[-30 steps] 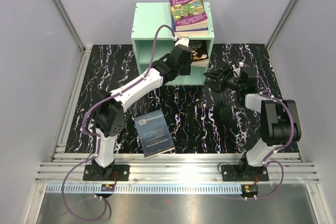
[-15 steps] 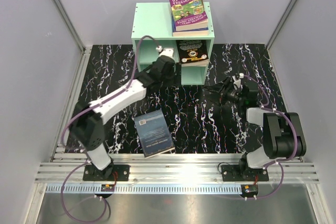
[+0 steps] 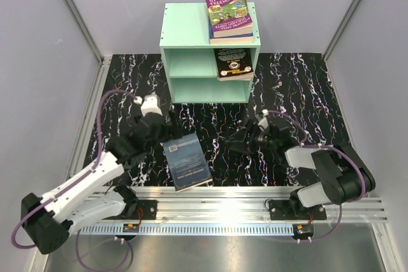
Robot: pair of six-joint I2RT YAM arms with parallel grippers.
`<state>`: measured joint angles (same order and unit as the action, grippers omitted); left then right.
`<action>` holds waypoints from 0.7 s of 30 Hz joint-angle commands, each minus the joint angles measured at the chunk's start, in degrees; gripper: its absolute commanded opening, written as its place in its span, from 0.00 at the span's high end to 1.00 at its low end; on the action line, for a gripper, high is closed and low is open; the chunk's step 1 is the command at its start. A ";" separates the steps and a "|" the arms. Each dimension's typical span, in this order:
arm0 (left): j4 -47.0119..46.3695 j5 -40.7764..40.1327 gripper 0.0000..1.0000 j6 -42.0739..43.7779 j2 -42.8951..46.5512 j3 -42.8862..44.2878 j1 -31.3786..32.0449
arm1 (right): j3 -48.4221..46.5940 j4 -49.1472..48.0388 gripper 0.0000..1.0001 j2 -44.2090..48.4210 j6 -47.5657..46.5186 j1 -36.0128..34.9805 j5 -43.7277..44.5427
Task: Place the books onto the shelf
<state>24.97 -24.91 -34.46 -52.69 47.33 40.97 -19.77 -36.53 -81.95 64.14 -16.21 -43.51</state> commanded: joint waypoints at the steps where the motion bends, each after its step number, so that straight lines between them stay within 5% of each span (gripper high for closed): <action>1: 4.56 0.90 0.01 -8.07 -0.58 -8.21 -0.36 | 1.13 -4.41 0.32 -2.58 0.63 -7.25 7.20; 9: -1.40 7.49 0.01 -20.29 -1.28 -21.66 -0.54 | -0.09 -17.08 0.34 -15.77 5.82 -17.80 12.21; 21: -27.86 16.03 0.01 -24.51 -17.08 -31.77 2.17 | -6.60 -29.64 0.37 -33.26 12.23 -26.68 14.59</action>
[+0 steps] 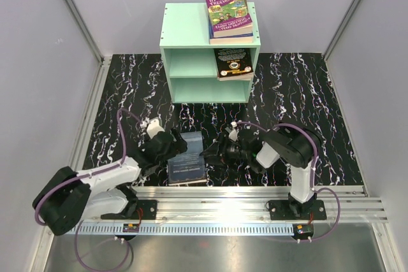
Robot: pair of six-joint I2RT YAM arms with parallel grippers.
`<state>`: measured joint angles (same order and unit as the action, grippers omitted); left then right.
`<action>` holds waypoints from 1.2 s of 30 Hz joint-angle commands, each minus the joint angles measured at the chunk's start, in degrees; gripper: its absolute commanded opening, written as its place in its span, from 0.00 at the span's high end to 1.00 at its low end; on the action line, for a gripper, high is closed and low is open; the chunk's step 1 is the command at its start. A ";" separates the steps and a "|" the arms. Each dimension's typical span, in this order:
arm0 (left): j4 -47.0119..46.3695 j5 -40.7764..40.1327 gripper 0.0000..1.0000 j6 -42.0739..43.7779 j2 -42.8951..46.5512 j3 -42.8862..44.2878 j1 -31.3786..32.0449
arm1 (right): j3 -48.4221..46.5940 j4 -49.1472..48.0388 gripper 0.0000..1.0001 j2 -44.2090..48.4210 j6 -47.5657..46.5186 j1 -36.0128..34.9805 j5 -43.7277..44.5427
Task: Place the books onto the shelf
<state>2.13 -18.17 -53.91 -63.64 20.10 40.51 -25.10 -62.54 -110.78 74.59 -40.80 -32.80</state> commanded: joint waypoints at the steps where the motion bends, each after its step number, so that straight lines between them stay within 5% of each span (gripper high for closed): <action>1: -7.47 9.30 0.01 -5.41 -9.02 -4.54 3.25 | -1.18 -4.86 0.37 -5.66 2.31 -2.27 3.79; 7: -15.22 10.35 0.01 -8.14 -19.57 -2.27 7.74 | -0.48 -6.19 0.38 -2.17 3.64 -3.59 4.23; 14: -15.58 8.77 0.01 -9.37 -20.57 -0.06 10.82 | -3.46 14.24 0.40 10.84 -3.12 -5.96 8.09; 16: -13.56 7.89 0.01 -8.93 -19.08 0.20 10.90 | -3.81 17.97 0.46 14.01 -4.97 -6.05 9.58; 18: -10.76 6.58 0.01 -8.41 -17.67 0.73 10.99 | -3.55 21.22 0.66 16.72 -5.50 -6.05 10.29; 20: -8.56 5.70 0.01 -7.88 -14.77 0.91 10.99 | -2.94 24.48 0.83 18.84 -6.56 -6.05 11.09; 24: -2.32 2.71 0.01 -5.86 -8.18 1.09 10.91 | -1.70 31.85 1.00 27.69 -8.31 -6.05 12.84; 31: -6.95 6.04 0.01 -1.90 9.98 -5.22 10.29 | -5.65 54.24 1.00 44.58 -15.60 -6.05 19.86; 36: -14.93 14.10 0.01 0.29 22.67 -10.60 9.85 | -6.54 58.59 1.00 49.95 -18.07 -5.52 22.07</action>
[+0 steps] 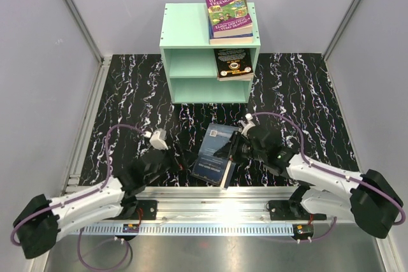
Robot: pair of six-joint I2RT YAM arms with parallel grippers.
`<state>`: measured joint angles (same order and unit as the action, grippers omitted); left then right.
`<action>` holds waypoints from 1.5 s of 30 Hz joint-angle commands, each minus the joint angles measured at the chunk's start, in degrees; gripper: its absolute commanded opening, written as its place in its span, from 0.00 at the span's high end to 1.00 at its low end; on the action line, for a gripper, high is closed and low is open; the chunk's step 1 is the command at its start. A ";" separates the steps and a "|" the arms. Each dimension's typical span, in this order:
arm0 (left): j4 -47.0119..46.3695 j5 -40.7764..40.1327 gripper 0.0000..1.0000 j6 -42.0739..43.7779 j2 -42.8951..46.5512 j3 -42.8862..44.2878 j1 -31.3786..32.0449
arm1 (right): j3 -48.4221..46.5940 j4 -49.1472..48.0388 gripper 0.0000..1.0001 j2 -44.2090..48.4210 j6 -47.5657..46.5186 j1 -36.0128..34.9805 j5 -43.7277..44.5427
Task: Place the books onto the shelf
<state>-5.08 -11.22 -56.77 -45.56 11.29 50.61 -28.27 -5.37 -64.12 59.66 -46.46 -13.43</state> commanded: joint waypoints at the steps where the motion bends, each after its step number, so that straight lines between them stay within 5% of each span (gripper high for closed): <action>1: -9.40 9.18 0.01 3.77 5.91 -2.32 -0.34 | -3.19 1.15 1.00 3.38 -2.80 0.31 2.36; 8: -23.39 20.97 0.01 4.39 -0.57 -3.82 -0.25 | -0.82 -10.53 1.00 0.75 0.28 0.58 -2.83; 18: -20.23 16.06 0.02 4.13 -6.21 -4.17 -0.34 | 1.64 -17.22 1.00 3.29 3.09 1.28 -5.82; 23: -29.16 21.48 0.21 3.25 -4.80 -6.36 -0.34 | 3.75 -21.78 1.00 3.04 3.97 1.46 -6.43; 29: -41.74 32.55 0.29 1.32 -7.34 -5.84 -0.25 | 6.38 -27.85 1.00 0.22 4.41 1.46 -5.12; 39: -58.62 42.42 0.57 -3.87 -12.27 -6.63 -0.25 | 9.72 -33.83 1.00 -1.19 4.42 1.81 -3.27; 43: -65.83 45.14 0.56 -6.41 -13.67 -7.16 -0.34 | 11.74 -38.12 1.00 -2.41 4.85 1.99 -3.18; 45: -70.66 47.16 0.43 -8.08 -15.60 -6.81 -0.34 | 12.89 -40.67 1.00 -3.90 5.46 1.99 -3.44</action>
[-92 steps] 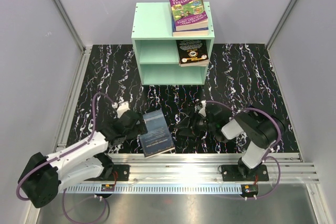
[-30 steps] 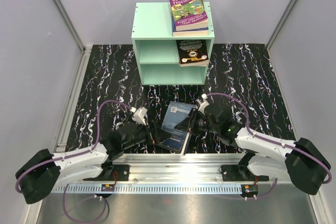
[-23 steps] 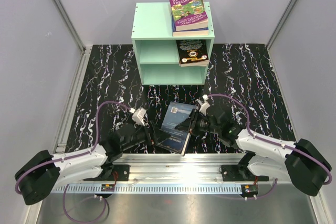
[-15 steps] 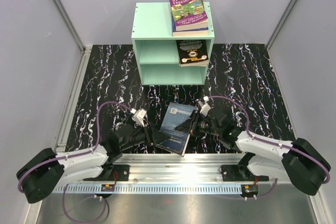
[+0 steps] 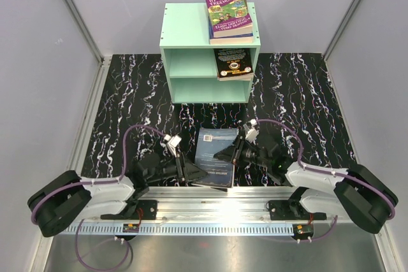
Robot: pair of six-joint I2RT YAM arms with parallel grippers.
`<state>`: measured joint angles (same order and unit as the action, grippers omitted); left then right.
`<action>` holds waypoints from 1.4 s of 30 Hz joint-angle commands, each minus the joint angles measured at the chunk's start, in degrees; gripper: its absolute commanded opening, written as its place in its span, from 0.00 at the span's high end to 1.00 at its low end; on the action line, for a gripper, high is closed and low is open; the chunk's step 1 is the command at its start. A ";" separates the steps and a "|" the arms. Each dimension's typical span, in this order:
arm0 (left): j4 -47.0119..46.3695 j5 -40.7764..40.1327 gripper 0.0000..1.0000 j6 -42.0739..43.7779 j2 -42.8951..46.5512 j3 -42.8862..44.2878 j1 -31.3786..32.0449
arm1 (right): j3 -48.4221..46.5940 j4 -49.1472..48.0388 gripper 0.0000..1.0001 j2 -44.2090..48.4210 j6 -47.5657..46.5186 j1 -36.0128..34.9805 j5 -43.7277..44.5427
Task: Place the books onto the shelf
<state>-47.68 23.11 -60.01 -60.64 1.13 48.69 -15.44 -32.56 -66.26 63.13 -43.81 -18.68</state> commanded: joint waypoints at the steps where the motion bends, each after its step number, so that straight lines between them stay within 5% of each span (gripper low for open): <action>1: -29.56 13.27 0.40 -5.46 -1.31 3.53 1.67 | 0.32 -16.28 1.00 -2.38 2.34 -0.66 1.63; 5: -38.33 14.24 0.33 -8.80 -7.89 4.32 1.67 | 0.94 -22.10 1.00 -5.89 3.57 -0.66 0.57; 10: -44.77 14.24 0.71 -11.00 -13.27 4.59 1.67 | 1.03 -23.26 1.00 -6.78 3.66 -0.66 -0.13; 13: -44.70 13.89 0.87 -10.83 -14.24 4.59 1.67 | 1.55 -21.42 1.00 -5.11 3.49 -0.57 -0.04; 15: -41.45 13.27 0.89 -9.79 -13.28 4.85 1.67 | 1.38 -18.52 0.97 -2.40 2.53 -0.57 -0.04; 18: -33.82 12.75 0.94 -7.16 -9.60 5.64 1.67 | 0.86 -7.40 0.76 3.21 0.68 -0.57 1.27; 19: -30.49 12.66 0.95 -6.01 -8.36 6.34 1.59 | 0.50 -4.21 0.50 5.07 0.07 -0.57 1.80; 20: -22.88 11.96 0.97 -3.39 -5.39 7.74 1.67 | -0.80 -0.53 0.35 8.74 -0.72 -0.57 2.32; 25: 11.37 5.83 1.00 7.69 5.52 14.95 1.68 | -7.05 30.23 0.04 20.71 -6.09 -0.49 9.70; 28: 23.64 2.04 1.00 13.50 9.84 20.31 1.76 | -11.09 44.13 0.02 27.31 -8.29 -0.57 14.62; 33: 29.31 -0.44 1.00 17.47 5.98 28.12 1.68 | -17.25 64.85 0.01 37.94 -8.29 -0.48 26.03; 42: 27.65 -2.11 1.00 19.67 -7.20 41.92 1.15 | -23.31 79.12 0.00 52.90 -8.82 -0.57 31.07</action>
<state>-11.57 21.45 -43.59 -66.28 34.85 50.22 -36.32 38.79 -14.35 55.59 -44.03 8.40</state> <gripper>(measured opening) 0.221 0.991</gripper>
